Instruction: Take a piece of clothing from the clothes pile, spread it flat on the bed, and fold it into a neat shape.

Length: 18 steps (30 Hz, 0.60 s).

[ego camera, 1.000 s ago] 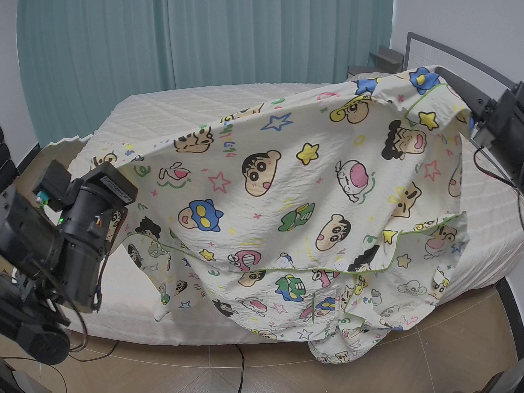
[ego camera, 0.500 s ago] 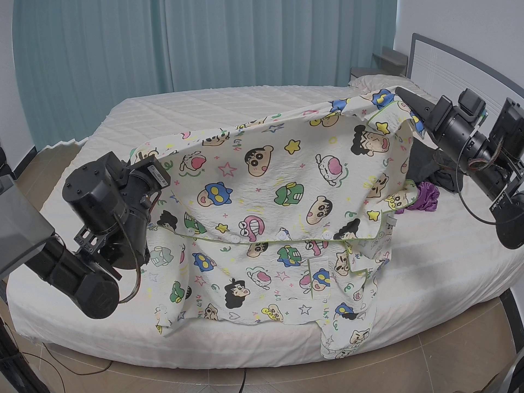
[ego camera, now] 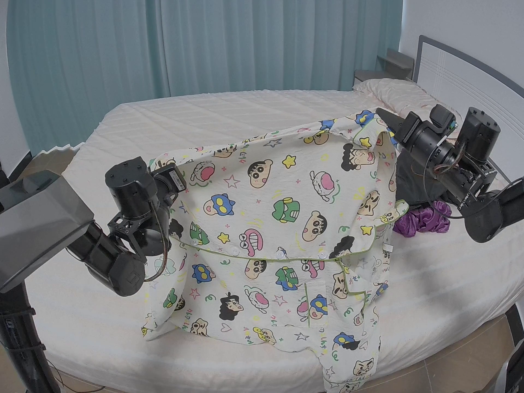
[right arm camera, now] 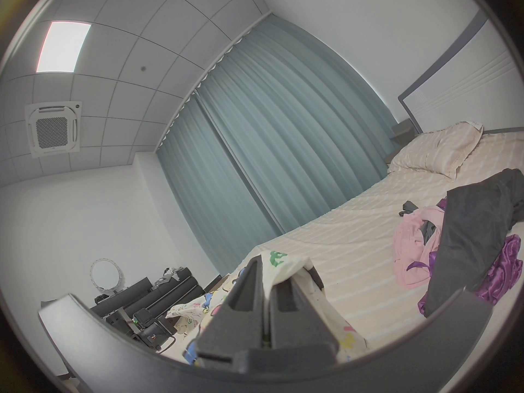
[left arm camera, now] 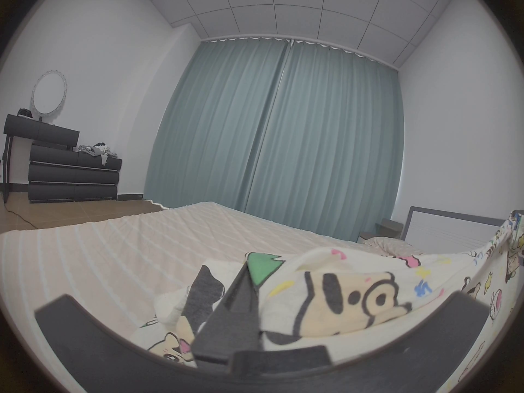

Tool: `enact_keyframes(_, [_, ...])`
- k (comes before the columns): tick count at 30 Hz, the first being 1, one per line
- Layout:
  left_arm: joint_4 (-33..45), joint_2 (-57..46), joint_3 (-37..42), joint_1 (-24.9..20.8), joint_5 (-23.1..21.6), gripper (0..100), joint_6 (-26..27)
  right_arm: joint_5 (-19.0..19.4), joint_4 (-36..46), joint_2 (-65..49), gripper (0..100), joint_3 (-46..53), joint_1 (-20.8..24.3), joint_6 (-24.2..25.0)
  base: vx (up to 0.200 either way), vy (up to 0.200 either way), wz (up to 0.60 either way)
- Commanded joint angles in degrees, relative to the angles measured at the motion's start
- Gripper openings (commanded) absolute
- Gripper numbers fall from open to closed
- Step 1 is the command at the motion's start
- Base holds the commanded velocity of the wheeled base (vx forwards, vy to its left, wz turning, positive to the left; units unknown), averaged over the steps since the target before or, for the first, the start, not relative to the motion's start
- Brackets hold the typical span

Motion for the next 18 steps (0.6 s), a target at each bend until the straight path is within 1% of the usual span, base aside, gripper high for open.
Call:
enact_keyframes(1, [0.77,9.36,-4.19,1.08,-0.04,0,-0.68,-0.91,0.02,7.93,0,-2.05,0.38,-0.06,0.000,0.000,0.00])
enact_keyframes(5, [1.39,12.87,-5.60,1.87,-0.04,0,-0.68,-2.23,0.02,10.92,0,-2.84,0.56,-0.06,0.000,0.000,0.00])
enact_keyframes(6, [1.47,14.72,-6.56,2.22,-0.04,0,-0.68,-3.02,0.02,13.11,0,-3.72,0.56,-0.06,0.000,0.000,0.00])
enact_keyframes(10, [1.47,17.71,-8.23,2.57,-0.04,0,-0.68,-3.72,0.11,17.33,0,-5.12,0.56,-0.06,0.000,0.000,0.00])
enact_keyframes(11, [1.56,18.14,-8.32,2.75,-0.04,100,-0.68,-3.72,0.11,18.12,0,-5.39,0.64,-0.06,0.000,0.000,0.00])
enact_keyframes(15, [1.65,21.04,-10.87,3.19,-0.04,100,-0.68,-4.16,0.73,22.87,0,-9.17,0.64,0.21,0.000,0.000,0.00])
enact_keyframes(16, [1.65,21.75,-11.66,3.54,-0.04,100,-0.68,-4.95,0.81,24.10,100,-10.31,0.73,0.21,0.000,0.000,0.00])
enact_keyframes(18, [1.65,22.89,-13.51,4.15,0.13,100,-0.68,-7.06,0.99,26.82,100,-12.86,0.82,0.21,0.000,0.000,0.00])
